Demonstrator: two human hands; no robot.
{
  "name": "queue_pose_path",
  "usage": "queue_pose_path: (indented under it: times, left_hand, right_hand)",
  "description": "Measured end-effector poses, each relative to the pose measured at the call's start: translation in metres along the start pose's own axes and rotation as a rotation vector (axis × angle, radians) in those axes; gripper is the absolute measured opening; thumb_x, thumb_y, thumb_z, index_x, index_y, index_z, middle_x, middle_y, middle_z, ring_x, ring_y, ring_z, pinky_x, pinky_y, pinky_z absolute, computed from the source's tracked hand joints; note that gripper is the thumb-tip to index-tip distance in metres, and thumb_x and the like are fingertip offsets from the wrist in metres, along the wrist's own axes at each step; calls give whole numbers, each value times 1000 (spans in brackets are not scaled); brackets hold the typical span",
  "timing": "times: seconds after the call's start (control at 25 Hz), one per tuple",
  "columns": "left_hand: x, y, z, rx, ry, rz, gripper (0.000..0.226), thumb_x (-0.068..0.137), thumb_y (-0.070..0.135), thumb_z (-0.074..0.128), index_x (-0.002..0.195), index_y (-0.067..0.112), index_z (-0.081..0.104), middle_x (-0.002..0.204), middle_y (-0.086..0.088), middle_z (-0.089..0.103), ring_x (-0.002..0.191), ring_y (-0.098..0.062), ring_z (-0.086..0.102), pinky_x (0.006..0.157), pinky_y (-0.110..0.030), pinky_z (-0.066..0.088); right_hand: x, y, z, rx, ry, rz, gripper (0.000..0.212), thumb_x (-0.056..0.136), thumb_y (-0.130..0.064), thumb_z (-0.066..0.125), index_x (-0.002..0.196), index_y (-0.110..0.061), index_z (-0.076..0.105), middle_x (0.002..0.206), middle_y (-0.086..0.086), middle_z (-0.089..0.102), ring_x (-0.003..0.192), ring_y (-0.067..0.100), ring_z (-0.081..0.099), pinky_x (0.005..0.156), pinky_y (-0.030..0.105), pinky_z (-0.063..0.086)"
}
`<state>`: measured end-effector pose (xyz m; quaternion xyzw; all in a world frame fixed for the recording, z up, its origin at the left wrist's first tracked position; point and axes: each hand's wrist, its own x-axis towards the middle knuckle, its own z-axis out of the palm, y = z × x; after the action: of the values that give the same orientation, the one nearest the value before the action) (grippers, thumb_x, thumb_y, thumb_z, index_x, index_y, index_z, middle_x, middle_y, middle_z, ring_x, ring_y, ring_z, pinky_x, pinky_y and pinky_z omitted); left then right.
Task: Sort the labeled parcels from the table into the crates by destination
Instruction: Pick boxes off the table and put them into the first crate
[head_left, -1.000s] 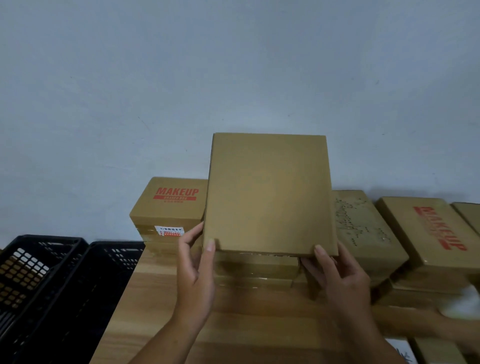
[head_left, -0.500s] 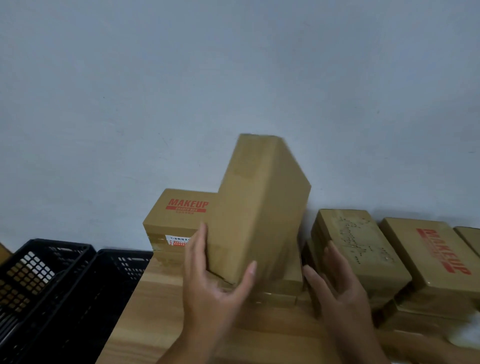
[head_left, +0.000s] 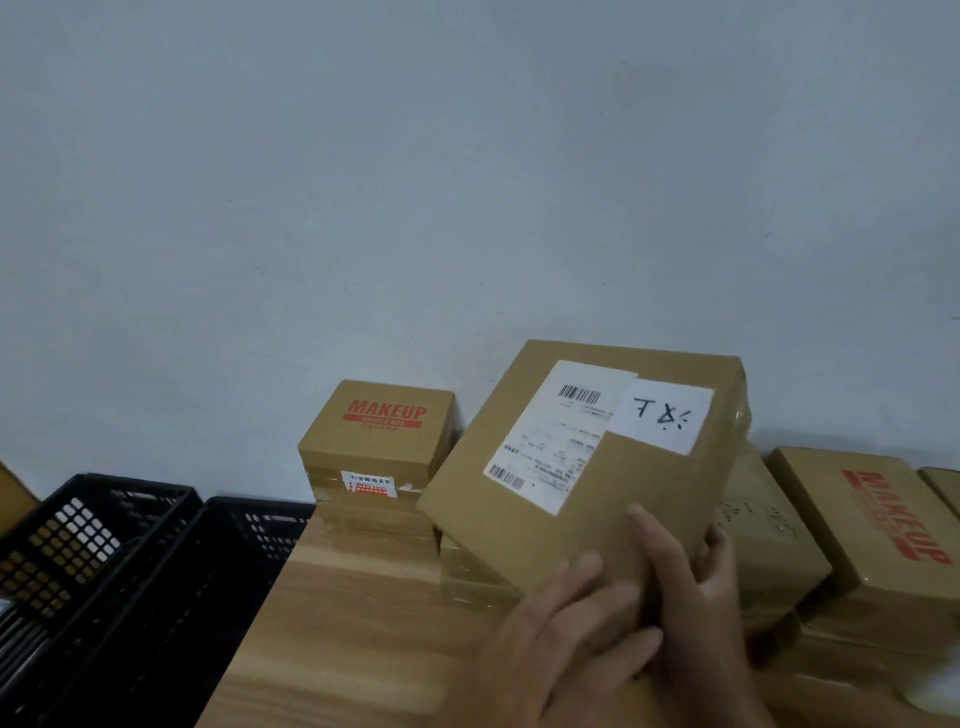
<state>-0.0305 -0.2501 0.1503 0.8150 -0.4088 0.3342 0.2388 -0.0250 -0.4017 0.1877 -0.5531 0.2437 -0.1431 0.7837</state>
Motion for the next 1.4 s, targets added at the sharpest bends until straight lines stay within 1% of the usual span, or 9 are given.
queue_pose_path:
  times: [0.12, 0.24, 0.32, 0.4, 0.56, 0.72, 1.0, 1.24, 1.4]
  left_hand:
    - [-7, -48, -31, -164, 116, -373, 60, 94, 45, 59, 148, 27, 43, 152, 7, 44, 143, -16, 39, 113, -30, 36]
    - [-10, -91, -56, -451, 159, -1071, 54, 87, 60, 65, 136, 42, 52, 139, 20, 53, 132, -5, 49, 107, -34, 41]
    - [-21, -94, -49, -780, 62, -1226, 44, 83, 57, 67, 125, 45, 63, 125, 19, 67, 121, -6, 61, 97, -34, 48]
    - [-32, -85, -40, -925, 35, -1265, 40, 84, 49, 72, 123, 42, 67, 120, 17, 71, 114, -8, 66, 91, -34, 50]
    - [-54, -70, -38, -908, 163, -1365, 51, 76, 50, 77, 125, 46, 64, 120, 18, 70, 107, -4, 69, 79, -22, 56]
    - [-83, -63, -56, -682, 239, -1438, 46, 79, 61, 67, 124, 57, 59, 117, 25, 68, 99, 5, 67, 79, -27, 51]
    - [-145, -51, -119, -484, 421, -1523, 40, 81, 63, 65, 121, 61, 58, 112, 32, 66, 94, 8, 66, 76, -28, 51]
    - [-212, -58, -190, -406, 555, -1578, 30, 89, 52, 62, 117, 63, 58, 106, 34, 65, 89, 6, 67, 65, -19, 52]
    - [-272, -69, -247, -399, 607, -1590, 32, 91, 45, 65, 120, 58, 60, 112, 28, 67, 93, 1, 69, 66, -21, 55]
  right_hand:
    - [6, -2, -18, 26, -85, 90, 83, 57, -46, 82, 133, -26, 58, 113, 6, 76, 95, 28, 75, 67, 37, 61]
    - [0, 3, -36, 82, -196, 129, 55, 93, -16, 62, 141, 7, 49, 60, 10, 73, 48, 12, 70, 40, 19, 52]
    - [-3, -1, -33, 114, -268, 154, 88, 72, -18, 90, 138, 17, 42, 41, 11, 61, 29, 9, 57, 30, 18, 43]
    - [10, -5, -34, 102, -223, 148, 149, 10, -38, 104, 138, 8, 42, 50, 18, 62, 32, 10, 60, 33, 20, 46]
    - [18, 10, -31, -225, -254, 148, 54, 96, -32, 64, 148, -30, 47, 135, 3, 62, 115, 20, 65, 93, 37, 53]
    - [4, 30, -23, -384, -320, 31, 54, 71, -70, 70, 123, -64, 57, 130, -34, 55, 116, 3, 58, 97, 36, 49]
    - [-36, 76, 23, -417, -473, 34, 36, 87, -39, 73, 120, -52, 68, 105, -28, 74, 90, -13, 67, 79, 19, 48]
    - [-97, 124, 85, -444, -564, 62, 40, 86, -32, 77, 120, -51, 68, 100, -17, 78, 91, 3, 74, 88, 35, 56]
    - [-154, 167, 134, -451, -596, 25, 37, 90, -16, 73, 118, -41, 73, 100, -10, 79, 86, 5, 75, 70, 20, 59]
